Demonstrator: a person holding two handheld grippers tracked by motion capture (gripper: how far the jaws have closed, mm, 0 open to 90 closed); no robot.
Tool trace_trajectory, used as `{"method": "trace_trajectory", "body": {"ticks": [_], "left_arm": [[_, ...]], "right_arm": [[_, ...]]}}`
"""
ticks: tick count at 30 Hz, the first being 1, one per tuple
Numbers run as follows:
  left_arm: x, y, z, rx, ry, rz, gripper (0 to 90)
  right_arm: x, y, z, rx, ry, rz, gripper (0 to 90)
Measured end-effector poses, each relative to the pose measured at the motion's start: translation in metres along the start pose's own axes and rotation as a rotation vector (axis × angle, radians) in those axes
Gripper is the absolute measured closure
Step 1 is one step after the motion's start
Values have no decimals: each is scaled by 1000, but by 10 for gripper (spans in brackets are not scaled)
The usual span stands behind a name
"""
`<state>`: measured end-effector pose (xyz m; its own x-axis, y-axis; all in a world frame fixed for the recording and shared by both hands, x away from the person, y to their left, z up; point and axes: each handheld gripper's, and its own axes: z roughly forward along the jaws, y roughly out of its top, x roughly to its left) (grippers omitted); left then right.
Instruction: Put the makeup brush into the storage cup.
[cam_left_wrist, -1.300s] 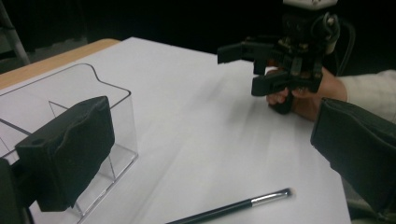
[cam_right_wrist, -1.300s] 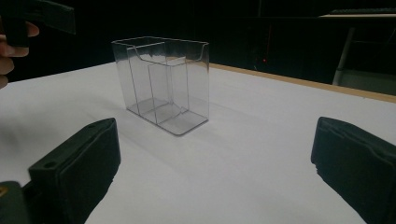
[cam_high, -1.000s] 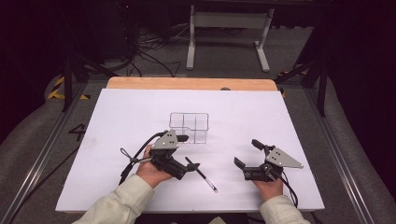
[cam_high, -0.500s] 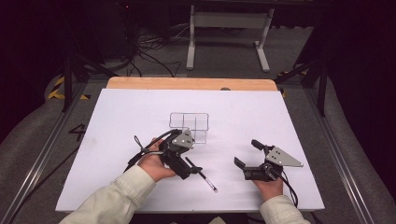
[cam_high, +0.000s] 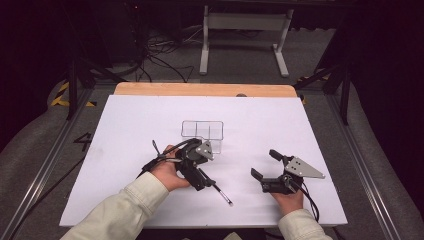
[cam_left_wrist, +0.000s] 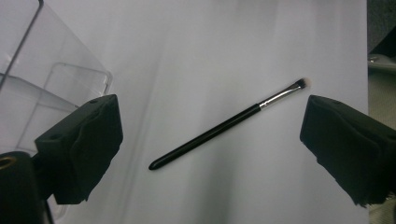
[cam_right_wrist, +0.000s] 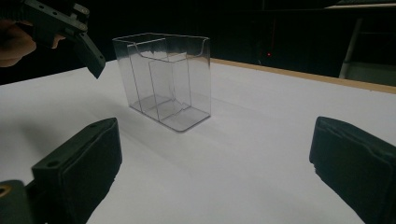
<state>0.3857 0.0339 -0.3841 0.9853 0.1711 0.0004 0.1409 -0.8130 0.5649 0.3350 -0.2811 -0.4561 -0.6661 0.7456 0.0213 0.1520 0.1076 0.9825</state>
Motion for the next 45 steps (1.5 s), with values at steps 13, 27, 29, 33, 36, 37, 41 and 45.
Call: {"method": "trace_trajectory", "body": {"ticks": [13, 27, 29, 33, 36, 37, 41, 45], "left_arm": [[1, 8, 15, 74, -42, 47, 80], [-3, 10, 36, 200, -68, 105, 108], [-4, 10, 40, 213, -78, 117, 124], [-4, 11, 44, 224, -91, 132, 148], [-6, 12, 48, 233, -105, 140, 183], [-6, 12, 49, 241, -107, 150, 193], [-7, 11, 54, 258, -127, 150, 234], [-8, 10, 58, 280, -141, 157, 289]], "right_arm": [[0, 0, 0, 0, 5, 4, 32], [0, -1, 0, 4, 4, 12, 36], [-1, -1, 0, 4, 2, 14, 37], [-1, -1, 0, 5, 2, 15, 39], [-1, -1, 0, 5, 2, 14, 40], [-1, -1, 0, 6, 3, 14, 40], [-1, -1, 0, 8, 6, 13, 42], [-1, -1, 0, 8, 6, 13, 42]]}}
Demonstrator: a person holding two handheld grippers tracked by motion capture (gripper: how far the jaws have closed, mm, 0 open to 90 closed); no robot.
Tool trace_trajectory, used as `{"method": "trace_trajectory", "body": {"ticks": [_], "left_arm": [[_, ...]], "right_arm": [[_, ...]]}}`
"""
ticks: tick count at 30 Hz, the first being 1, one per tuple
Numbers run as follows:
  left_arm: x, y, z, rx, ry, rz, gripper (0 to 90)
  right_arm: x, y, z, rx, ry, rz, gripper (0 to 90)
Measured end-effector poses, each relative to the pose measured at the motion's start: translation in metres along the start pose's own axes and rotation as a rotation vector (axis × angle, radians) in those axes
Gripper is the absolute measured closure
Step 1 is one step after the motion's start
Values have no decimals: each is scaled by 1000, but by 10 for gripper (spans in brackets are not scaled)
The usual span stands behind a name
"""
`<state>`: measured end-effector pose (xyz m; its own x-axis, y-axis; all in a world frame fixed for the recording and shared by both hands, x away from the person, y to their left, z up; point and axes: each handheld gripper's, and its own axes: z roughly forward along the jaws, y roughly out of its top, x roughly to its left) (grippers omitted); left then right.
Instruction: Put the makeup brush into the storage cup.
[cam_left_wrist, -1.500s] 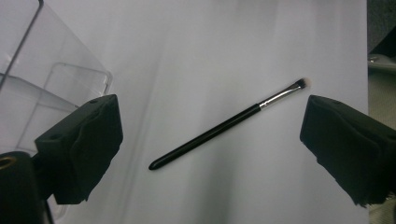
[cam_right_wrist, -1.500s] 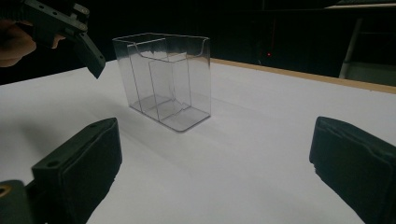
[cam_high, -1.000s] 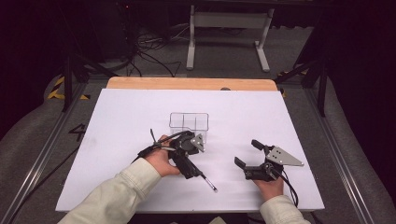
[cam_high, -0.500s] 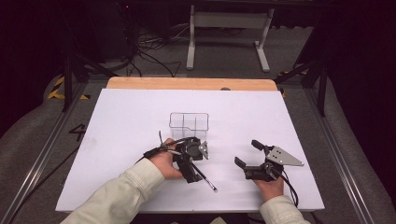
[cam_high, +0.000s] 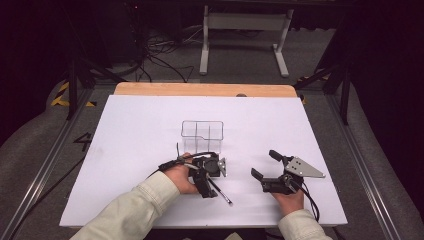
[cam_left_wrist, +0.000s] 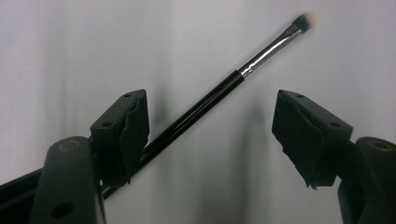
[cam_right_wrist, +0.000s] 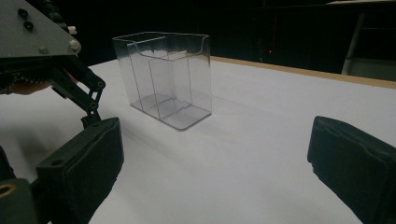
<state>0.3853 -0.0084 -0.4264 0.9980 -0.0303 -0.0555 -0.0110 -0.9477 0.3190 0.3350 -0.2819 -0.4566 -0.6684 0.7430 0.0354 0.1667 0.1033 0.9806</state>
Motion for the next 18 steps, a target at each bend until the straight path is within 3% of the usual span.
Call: {"method": "trace_trajectory", "body": {"ticks": [12, 18], "left_arm": [[0, 0, 2, 15, 0, 18, 396], [-3, 1, 3, 21, 22, 26, 425]], "right_arm": [[0, 0, 0, 1, 0, 2, 44], [0, 0, 0, 2, -2, 1, 46]]}}
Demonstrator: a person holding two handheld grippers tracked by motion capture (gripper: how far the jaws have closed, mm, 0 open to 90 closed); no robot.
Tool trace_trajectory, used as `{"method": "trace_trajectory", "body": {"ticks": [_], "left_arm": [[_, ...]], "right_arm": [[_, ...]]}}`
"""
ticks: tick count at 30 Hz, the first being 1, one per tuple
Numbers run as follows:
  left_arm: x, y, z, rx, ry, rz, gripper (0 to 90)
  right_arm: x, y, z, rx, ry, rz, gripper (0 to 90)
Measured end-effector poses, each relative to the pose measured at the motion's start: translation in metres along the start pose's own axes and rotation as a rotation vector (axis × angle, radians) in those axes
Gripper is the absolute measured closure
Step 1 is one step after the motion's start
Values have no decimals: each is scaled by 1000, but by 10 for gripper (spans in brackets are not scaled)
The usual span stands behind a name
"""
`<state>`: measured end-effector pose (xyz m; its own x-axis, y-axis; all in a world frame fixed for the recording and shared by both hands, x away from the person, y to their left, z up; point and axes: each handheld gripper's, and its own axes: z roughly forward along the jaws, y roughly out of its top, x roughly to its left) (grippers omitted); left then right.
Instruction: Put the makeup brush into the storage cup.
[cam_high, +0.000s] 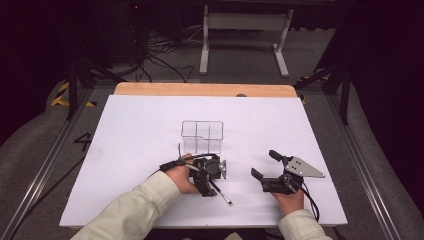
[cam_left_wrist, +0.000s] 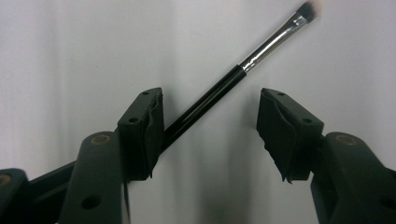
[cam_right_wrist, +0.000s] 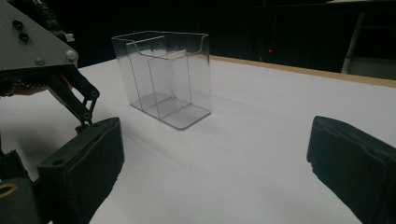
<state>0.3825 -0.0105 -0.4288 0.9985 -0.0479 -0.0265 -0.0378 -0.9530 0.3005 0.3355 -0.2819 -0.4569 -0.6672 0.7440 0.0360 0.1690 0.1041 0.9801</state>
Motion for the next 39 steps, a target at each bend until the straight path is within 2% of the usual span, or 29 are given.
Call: {"method": "trace_trajectory", "body": {"ticks": [1, 7, 8, 10, 13, 14, 15, 19, 25, 32, 36, 39], "left_arm": [[0, 1, -1, 16, 6, 8, 425], [-2, 1, 0, 8, 6, 9, 454], [-2, 2, -1, 25, 1, 16, 463], [-4, 3, -1, 26, 3, 22, 494], [-6, 4, -1, 31, 1, 36, 569], [-8, 6, -1, 48, -4, 47, 569], [-9, 7, -1, 53, -5, 55, 619], [-13, 11, -1, 85, -6, 90, 712], [-14, 12, -1, 91, -13, 112, 827], [-14, 12, -1, 88, -15, 113, 832], [-14, 13, -4, 111, -30, 130, 832], [-15, 12, -6, 98, -36, 135, 833]], "right_arm": [[0, 0, 0, 0, -1, 0, 46], [0, 0, 0, 1, -1, 0, 46], [0, 0, 0, 2, 0, 0, 46], [0, 0, 0, 0, 3, 2, 46], [0, 0, 0, 0, 3, 4, 46], [0, 0, 0, -2, 3, 5, 46], [0, 0, 0, 0, 3, 4, 46], [0, 0, 0, 0, 5, 3, 46], [0, 0, 0, -1, 9, 5, 46], [0, 0, 0, 1, 7, 2, 48], [0, 0, 0, 1, 6, 3, 48], [0, 0, 0, 2, 7, 3, 48]]}}
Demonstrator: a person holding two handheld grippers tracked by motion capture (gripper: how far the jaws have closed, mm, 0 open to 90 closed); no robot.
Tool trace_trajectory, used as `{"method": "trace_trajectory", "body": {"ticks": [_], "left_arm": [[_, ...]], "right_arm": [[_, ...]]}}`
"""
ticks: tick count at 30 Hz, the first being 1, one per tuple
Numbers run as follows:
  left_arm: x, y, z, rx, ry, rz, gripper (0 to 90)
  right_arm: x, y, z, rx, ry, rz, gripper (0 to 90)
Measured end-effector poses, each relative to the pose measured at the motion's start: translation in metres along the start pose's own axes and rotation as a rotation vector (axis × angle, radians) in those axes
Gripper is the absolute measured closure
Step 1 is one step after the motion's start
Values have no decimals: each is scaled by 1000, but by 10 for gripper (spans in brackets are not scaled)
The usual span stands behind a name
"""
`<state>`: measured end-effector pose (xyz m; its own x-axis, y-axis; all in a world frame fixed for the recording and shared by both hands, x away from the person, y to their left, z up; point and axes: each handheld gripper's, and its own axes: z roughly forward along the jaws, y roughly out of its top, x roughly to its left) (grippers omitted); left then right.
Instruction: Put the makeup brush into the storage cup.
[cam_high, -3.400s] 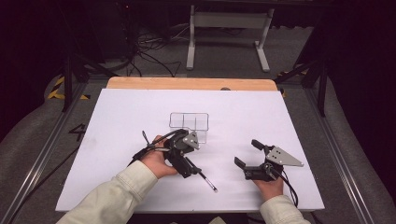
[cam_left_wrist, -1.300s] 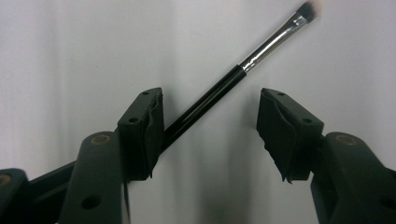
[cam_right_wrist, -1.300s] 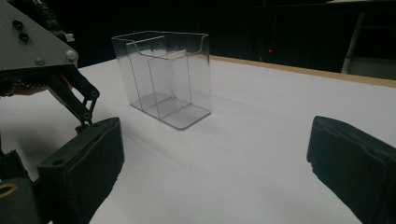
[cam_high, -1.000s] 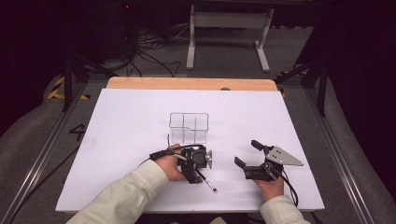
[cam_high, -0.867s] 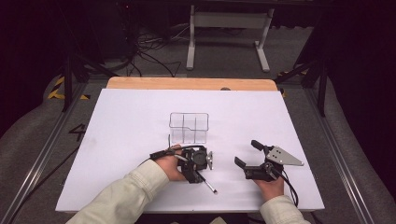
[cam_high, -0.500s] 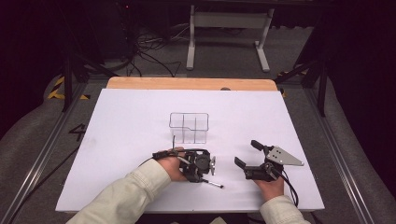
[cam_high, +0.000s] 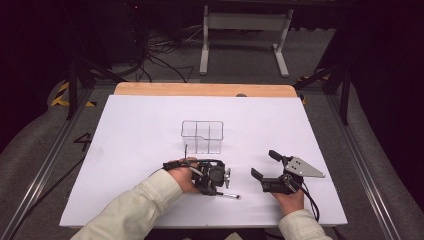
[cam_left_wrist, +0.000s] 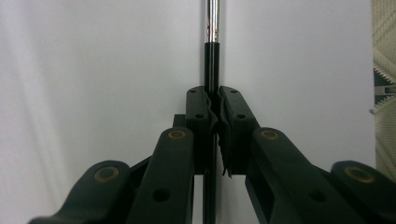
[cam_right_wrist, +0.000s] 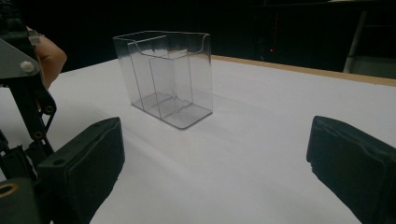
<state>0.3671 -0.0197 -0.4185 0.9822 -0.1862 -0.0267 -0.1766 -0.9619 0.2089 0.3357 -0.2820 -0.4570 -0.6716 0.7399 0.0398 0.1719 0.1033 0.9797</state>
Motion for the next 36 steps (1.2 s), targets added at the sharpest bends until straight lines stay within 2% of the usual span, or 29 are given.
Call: {"method": "trace_trajectory", "body": {"ticks": [2, 6, 11, 12, 18, 25, 27, 28, 31, 36], "left_arm": [[-1, -1, -4, -18, 5, -17, 832], [-2, -3, -16, -58, 6, -23, 833], [-5, -7, -33, -139, 10, -18, 833], [-5, -8, -36, -149, 16, -6, 833], [-6, -13, -52, -222, 27, -13, 833], [-5, -21, -67, -321, 51, -11, 833], [-5, -23, -70, -354, 57, -23, 833], [-5, -23, -70, -354, 57, -23, 833], [-7, -26, -75, -394, 70, -17, 833], [-8, -33, -82, -498, 101, -31, 833]], "right_arm": [[0, 0, 0, 0, 0, 1, 48], [0, 0, 0, 0, 0, 1, 48], [0, 0, 0, 0, -1, 0, 48], [0, 0, 0, 1, -1, -1, 48], [0, 0, 0, 1, -4, 0, 49], [0, 0, 0, 0, -5, 0, 48], [0, 0, 0, 1, -5, 1, 48], [0, 0, 0, 1, -5, 1, 48], [0, 0, 0, 2, -5, 4, 48], [0, 0, 0, 3, -6, 5, 49]]}}
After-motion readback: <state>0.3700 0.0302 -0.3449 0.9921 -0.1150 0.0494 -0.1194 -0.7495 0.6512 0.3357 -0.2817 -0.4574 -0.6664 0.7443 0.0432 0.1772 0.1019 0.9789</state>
